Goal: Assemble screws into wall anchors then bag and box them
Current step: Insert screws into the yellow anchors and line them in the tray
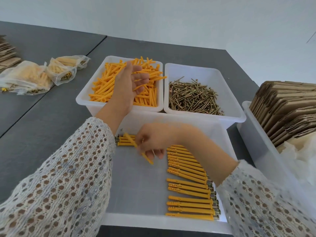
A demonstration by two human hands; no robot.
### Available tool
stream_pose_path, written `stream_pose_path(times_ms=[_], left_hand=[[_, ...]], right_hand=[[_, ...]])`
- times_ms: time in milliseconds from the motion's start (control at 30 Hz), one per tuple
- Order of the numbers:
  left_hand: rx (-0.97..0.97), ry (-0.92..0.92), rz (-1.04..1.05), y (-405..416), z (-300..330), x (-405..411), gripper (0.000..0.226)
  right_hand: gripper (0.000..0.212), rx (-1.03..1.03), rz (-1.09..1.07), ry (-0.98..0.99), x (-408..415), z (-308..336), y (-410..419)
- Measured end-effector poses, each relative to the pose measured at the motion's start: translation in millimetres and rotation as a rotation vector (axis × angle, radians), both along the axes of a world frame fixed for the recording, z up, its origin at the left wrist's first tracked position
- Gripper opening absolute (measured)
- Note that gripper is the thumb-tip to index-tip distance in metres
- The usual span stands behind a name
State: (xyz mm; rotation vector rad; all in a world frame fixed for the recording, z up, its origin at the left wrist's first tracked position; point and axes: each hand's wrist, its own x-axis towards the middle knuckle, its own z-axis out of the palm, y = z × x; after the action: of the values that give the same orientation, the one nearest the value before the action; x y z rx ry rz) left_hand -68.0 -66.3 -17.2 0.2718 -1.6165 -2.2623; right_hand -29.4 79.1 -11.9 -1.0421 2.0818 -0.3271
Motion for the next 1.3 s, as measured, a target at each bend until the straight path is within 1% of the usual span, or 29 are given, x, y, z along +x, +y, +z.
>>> stream_pose_path(times_ms=[67,100,167,200,233,300,400,467,567,600,633,700,733,767,800,833,900,933,967,1000,1033,1067,1100,1133,1167,1233,1300], left_hand=[[0.007,-0.004,-0.009,0,0,0,0.038],[0.011,-0.007,-0.01,0,1,1,0.036],[0.017,-0.009,-0.006,0,1,1,0.034],[0.017,-0.01,-0.001,0,1,1,0.032],[0.016,-0.011,0.004,0,1,1,0.031],[0.014,-0.017,0.006,1,2,1,0.029],[-0.001,-0.029,0.01,0,0,0,0.027],[-0.02,-0.037,0.015,0,0,-1,0.025],[-0.118,-0.033,0.027,1,0,-2,0.019],[-0.212,-0.019,0.052,3,-1,-1,0.017],[-0.357,0.004,0.098,5,-4,1,0.016],[-0.738,0.084,0.21,10,-11,5,0.02],[-0.939,0.111,0.249,12,-14,6,0.023],[-1.112,0.106,0.275,13,-17,7,0.026],[-1.25,0.059,0.289,14,-17,6,0.027],[-1.354,-0.026,0.288,13,-17,5,0.027],[-1.458,-0.206,0.217,13,-15,5,0.021],[-1.494,-0.266,0.167,13,-16,5,0.017],[-1.541,-0.29,0.131,14,-17,5,0.012],[-1.593,-0.293,0.102,15,-19,5,0.012],[-1.637,-0.292,0.065,16,-20,4,0.018],[-1.667,-0.296,0.015,16,-20,3,0.025],[-1.683,-0.299,-0.038,15,-20,1,0.031],[-1.695,-0.294,-0.089,14,-20,0,0.034],[-1.703,-0.285,-0.13,12,-19,-1,0.036],[-1.689,-0.27,-0.184,10,-20,0,0.038],[-1.658,-0.277,-0.19,11,-21,1,0.037]], right_hand=[[0.017,0.116,0.11,0.266,15,-16,-12],[0.015,0.137,0.146,0.419,22,-23,-18],[0.01,0.123,0.167,0.655,33,-30,-28],[0.008,0.115,0.174,0.723,36,-32,-32],[0.012,0.113,0.177,0.766,38,-34,-35],[0.019,0.113,0.161,0.785,40,-37,-39],[0.018,0.091,0.097,0.772,39,-41,-39],[0.021,0.079,0.053,0.775,37,-42,-40],[0.026,0.104,0.022,0.758,36,-41,-41],[0.026,0.115,0.023,0.739,35,-39,-41],[0.024,0.119,0.031,0.709,35,-34,-40],[0.014,0.076,0.052,0.635,32,-19,-35],[0.014,0.023,0.056,0.596,29,-8,-30],[0.026,-0.025,0.048,0.547,23,3,-24],[0.034,-0.057,0.035,0.459,18,16,-15],[0.037,-0.077,0.007,0.335,12,27,-6],[0.031,-0.176,-0.099,0.124,-3,40,14],[0.027,-0.291,-0.185,0.072,-10,41,23],[0.025,-0.438,-0.31,0.054,-20,39,29],[0.023,-0.583,-0.457,0.089,-29,35,35],[0.021,-0.672,-0.597,0.213,-40,28,40],[0.018,-0.676,-0.706,0.408,-50,19,44],[0.018,-0.607,-0.791,0.605,-61,9,49],[0.019,-0.504,-0.853,0.729,-71,0,55],[0.019,-0.388,-0.89,0.758,-80,-8,61],[0.018,-0.131,-0.909,0.662,-88,-17,66],[0.022,0.061,-0.876,0.564,-91,-18,64]])
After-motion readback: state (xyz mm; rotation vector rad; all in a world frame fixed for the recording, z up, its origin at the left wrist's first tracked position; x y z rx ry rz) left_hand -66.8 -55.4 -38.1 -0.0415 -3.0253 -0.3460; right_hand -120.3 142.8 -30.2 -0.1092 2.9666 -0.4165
